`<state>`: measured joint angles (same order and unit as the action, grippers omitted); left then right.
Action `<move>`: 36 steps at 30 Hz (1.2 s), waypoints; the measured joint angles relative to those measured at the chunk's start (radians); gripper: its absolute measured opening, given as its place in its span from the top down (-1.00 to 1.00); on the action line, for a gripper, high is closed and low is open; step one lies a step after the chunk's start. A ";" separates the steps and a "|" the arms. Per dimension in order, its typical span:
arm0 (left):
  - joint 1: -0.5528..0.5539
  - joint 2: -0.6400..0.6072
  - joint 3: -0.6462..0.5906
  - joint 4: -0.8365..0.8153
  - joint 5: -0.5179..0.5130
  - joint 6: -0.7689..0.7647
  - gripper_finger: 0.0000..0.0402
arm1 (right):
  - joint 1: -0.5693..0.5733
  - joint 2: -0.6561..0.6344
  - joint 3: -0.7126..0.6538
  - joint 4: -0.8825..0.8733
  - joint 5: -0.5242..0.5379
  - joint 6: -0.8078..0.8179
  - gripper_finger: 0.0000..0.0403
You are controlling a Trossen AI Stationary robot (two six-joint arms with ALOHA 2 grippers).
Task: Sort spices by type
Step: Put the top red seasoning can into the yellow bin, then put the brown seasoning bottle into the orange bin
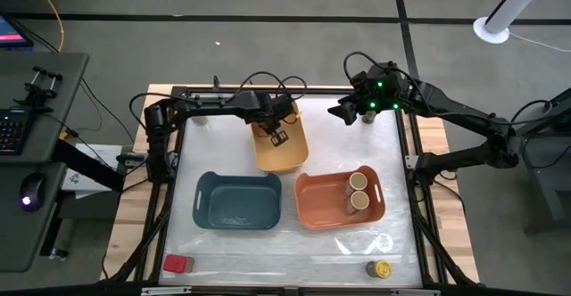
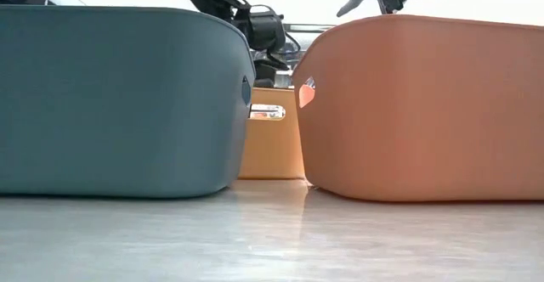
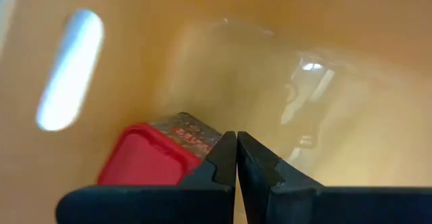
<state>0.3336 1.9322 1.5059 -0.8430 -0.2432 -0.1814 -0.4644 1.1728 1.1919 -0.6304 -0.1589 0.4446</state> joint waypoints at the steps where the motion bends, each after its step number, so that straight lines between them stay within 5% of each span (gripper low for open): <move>1: 0.001 -0.008 0.000 0.004 -0.006 0.000 1.00 | 0.000 0.000 0.000 0.000 0.000 0.000 -0.58; 9: 0.001 -0.134 0.000 0.027 -0.039 -0.024 1.00 | 0.000 0.000 0.000 0.000 0.022 0.000 -0.58; 19: 0.050 -0.379 -0.055 -0.076 -0.230 -0.108 1.00 | 0.000 0.000 0.000 0.000 0.046 -0.027 -0.58; 30: 0.158 -0.650 -0.310 -0.154 -0.128 -0.297 1.00 | 0.000 0.001 0.000 0.001 0.059 -0.065 -0.58; 36: 0.186 -0.715 -0.311 -0.210 -0.233 -0.313 0.92 | -0.002 0.016 0.000 0.024 0.084 -0.088 -0.58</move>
<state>0.5201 1.2176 1.1954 -1.0535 -0.4767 -0.4949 -0.4667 1.1889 1.1915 -0.6059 -0.0748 0.3567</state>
